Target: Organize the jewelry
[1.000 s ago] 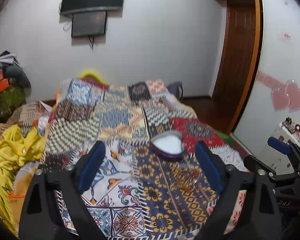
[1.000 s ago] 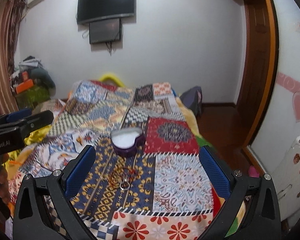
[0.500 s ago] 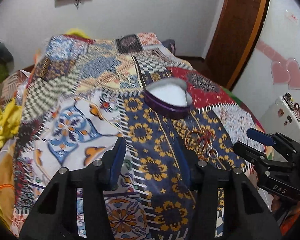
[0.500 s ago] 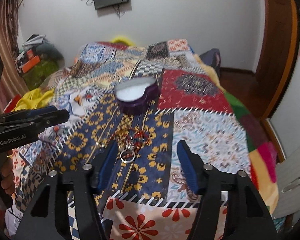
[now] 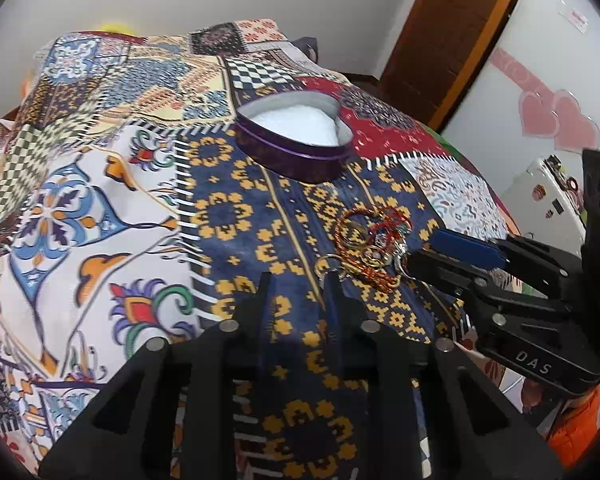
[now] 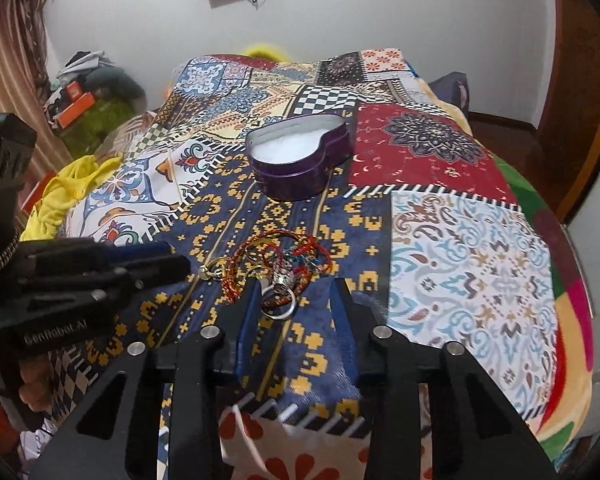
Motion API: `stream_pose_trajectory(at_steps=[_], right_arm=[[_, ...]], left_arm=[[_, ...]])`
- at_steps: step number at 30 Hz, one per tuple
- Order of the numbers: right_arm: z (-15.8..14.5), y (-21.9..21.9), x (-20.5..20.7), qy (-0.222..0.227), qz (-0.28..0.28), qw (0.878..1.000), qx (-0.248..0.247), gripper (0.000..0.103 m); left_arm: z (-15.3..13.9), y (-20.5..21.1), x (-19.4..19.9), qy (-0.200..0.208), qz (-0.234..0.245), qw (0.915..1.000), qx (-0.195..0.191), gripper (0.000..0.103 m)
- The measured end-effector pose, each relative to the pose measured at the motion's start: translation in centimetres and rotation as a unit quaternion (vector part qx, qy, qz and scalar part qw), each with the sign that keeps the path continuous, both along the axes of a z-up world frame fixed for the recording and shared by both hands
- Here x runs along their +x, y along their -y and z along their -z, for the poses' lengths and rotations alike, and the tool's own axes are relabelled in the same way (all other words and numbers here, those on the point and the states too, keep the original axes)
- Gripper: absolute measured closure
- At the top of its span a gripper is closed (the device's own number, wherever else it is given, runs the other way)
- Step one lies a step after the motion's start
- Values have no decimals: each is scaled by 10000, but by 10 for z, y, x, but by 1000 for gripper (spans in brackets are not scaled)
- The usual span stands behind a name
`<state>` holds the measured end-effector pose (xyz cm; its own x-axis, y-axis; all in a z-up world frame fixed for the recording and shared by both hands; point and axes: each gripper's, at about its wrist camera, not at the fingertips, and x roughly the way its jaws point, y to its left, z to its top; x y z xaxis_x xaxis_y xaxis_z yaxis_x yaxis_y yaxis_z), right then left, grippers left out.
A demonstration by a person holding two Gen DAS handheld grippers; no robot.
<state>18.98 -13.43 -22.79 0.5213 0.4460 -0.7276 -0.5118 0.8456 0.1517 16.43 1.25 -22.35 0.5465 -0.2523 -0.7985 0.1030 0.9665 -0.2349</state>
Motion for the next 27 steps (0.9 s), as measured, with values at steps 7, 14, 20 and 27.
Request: stream_pose_trajectory(at_steps=[7,14,20,27], right_arm=[[3,-9,5,-15,-175,9998,-3,83],[8,-14,8,-13,-219,9998,-5,84],[5,-11,8,-6,-194,9998,48,93],[-1,-7,6,23,-148,9999,34,93]], left_arm=[[5,7,5,-27,176,9998,-12,86],[9,10,9,-5,207,9998,-5,98],[4,9,6,98,126,9999,14,98],[-9,4,-1,297,18,9995,47,98]])
